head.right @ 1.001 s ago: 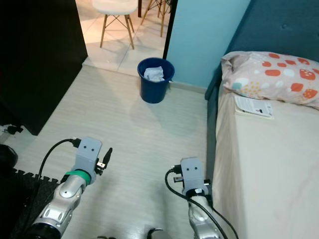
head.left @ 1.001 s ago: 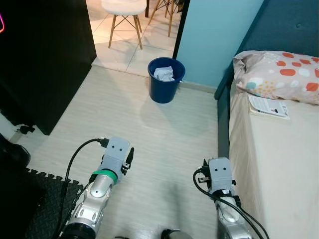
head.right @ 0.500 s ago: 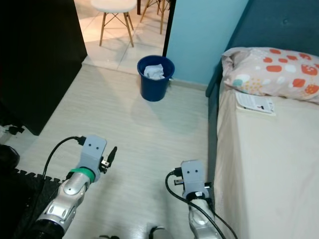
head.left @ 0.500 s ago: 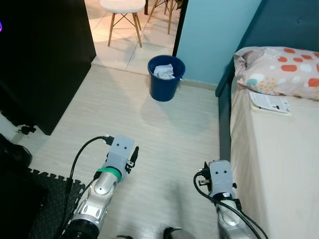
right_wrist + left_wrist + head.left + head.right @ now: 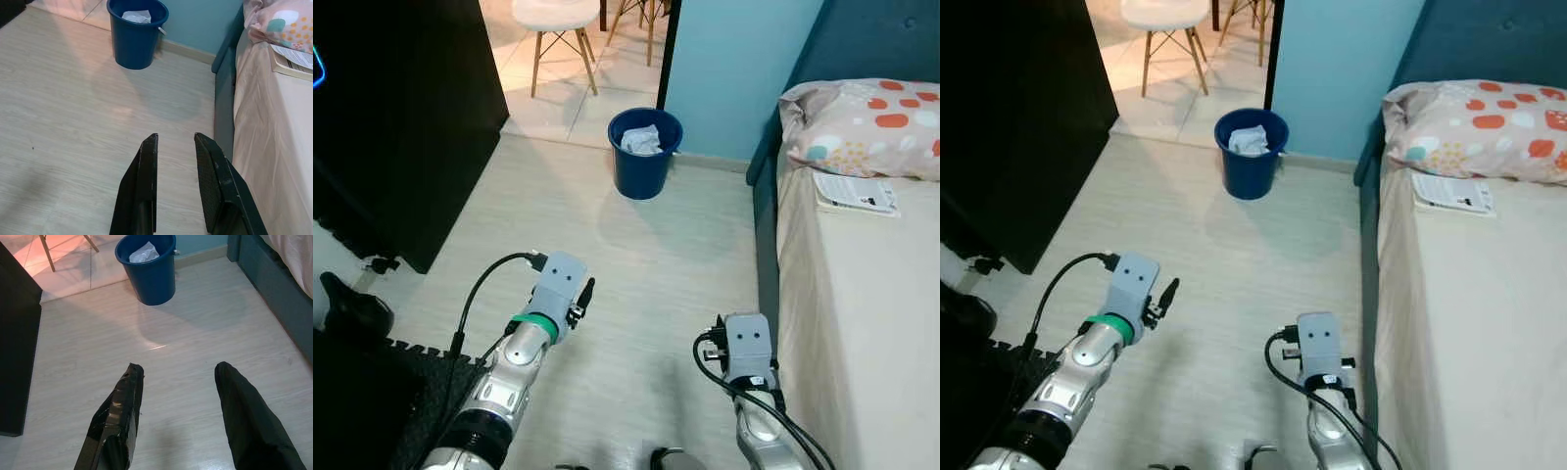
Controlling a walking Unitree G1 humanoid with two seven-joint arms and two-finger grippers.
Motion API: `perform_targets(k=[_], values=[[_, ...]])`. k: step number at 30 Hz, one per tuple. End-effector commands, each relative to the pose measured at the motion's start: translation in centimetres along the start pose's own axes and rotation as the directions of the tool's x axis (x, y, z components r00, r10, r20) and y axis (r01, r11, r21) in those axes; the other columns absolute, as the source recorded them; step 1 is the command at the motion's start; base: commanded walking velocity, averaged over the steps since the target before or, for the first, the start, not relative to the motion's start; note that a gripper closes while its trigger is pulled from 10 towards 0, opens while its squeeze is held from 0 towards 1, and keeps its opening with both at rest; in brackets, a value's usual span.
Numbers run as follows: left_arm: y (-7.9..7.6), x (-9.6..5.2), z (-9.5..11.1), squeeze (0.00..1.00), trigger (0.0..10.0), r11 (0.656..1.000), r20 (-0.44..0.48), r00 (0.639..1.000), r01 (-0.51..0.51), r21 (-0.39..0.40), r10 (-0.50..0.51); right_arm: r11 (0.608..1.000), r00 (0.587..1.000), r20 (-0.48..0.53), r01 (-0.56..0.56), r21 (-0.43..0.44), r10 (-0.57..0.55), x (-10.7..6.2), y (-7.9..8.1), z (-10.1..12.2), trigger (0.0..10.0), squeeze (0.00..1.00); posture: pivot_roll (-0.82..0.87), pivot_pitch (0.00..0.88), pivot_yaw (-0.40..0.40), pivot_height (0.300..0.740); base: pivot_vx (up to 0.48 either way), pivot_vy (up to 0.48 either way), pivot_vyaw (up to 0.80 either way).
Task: Clean up the room
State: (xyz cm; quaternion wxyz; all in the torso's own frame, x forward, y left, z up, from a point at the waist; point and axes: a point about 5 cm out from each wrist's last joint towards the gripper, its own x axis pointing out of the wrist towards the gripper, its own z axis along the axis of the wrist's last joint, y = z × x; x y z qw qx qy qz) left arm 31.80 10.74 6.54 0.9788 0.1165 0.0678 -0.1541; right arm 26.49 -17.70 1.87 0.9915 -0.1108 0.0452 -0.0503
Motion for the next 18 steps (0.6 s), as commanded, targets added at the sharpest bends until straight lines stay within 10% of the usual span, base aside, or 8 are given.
perform_targets(k=[1, 18], values=[[-0.2, -0.2, -0.9, 0.0, 10.0, 1.0, -0.038, 0.999, 0.012, 0.008, -0.012, 1.0, 0.999, -0.034, 0.004, 0.009, -0.003, -0.4, 0.2, -0.7, 10.0, 0.0, -0.16, 0.088, 0.103, 0.74, 0.0, 0.0, 0.0], [-1.6, -0.1, -1.5, 0.0, 10.0, 1.0, -0.052, 0.999, 0.013, -0.023, -0.015, 1.0, 1.0, -0.007, 0.0, -0.029, 0.0, 0.2, -1.0, -0.1, 10.0, 0.0, -0.19, 0.081, 0.061, 0.74, 0.0, 0.0, 0.0]])
